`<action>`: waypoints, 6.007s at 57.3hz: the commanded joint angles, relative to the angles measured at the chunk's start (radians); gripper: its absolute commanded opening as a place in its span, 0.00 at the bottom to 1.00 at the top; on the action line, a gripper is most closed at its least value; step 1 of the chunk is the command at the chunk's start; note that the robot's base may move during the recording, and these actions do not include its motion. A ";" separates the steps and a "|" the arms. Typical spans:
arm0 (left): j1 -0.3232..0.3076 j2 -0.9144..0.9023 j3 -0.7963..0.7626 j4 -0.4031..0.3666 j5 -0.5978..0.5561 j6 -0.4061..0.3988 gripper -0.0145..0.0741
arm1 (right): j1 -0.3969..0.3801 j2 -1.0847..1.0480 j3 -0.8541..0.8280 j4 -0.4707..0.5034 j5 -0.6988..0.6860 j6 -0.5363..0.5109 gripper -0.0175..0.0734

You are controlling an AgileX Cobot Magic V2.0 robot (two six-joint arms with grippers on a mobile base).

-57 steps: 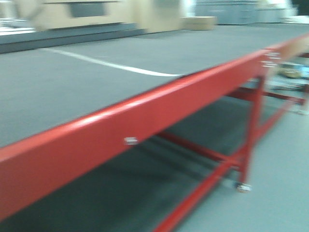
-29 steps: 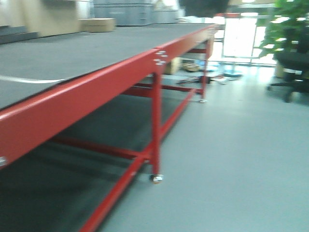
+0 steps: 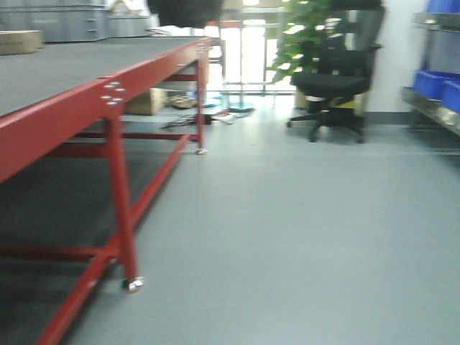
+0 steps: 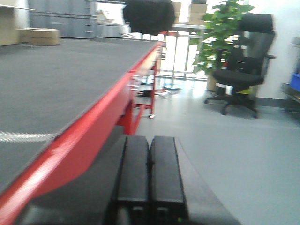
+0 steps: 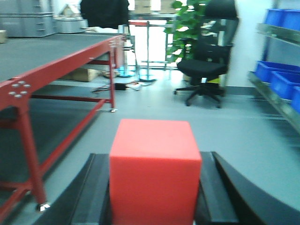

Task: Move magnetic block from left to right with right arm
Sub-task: 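Drive the base along the red table toward the office chair, then drive the base past the plant and chair, cube held in right gripper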

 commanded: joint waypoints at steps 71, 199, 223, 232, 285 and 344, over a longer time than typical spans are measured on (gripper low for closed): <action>-0.004 -0.011 0.009 -0.005 -0.091 0.002 0.02 | -0.006 0.010 -0.027 0.002 -0.079 -0.012 0.54; -0.004 -0.009 0.009 -0.005 -0.091 0.002 0.02 | -0.006 0.010 -0.027 0.002 -0.079 -0.012 0.54; -0.004 -0.009 0.009 -0.005 -0.091 0.002 0.02 | -0.006 0.011 -0.027 0.002 -0.079 -0.012 0.54; -0.004 -0.009 0.009 -0.005 -0.091 0.002 0.02 | -0.006 0.011 -0.027 0.002 -0.079 -0.012 0.54; -0.004 -0.009 0.009 -0.005 -0.091 0.002 0.02 | -0.006 0.011 -0.027 0.002 -0.079 -0.012 0.54; -0.004 -0.009 0.009 -0.005 -0.091 0.002 0.02 | -0.006 0.011 -0.027 0.002 -0.079 -0.012 0.54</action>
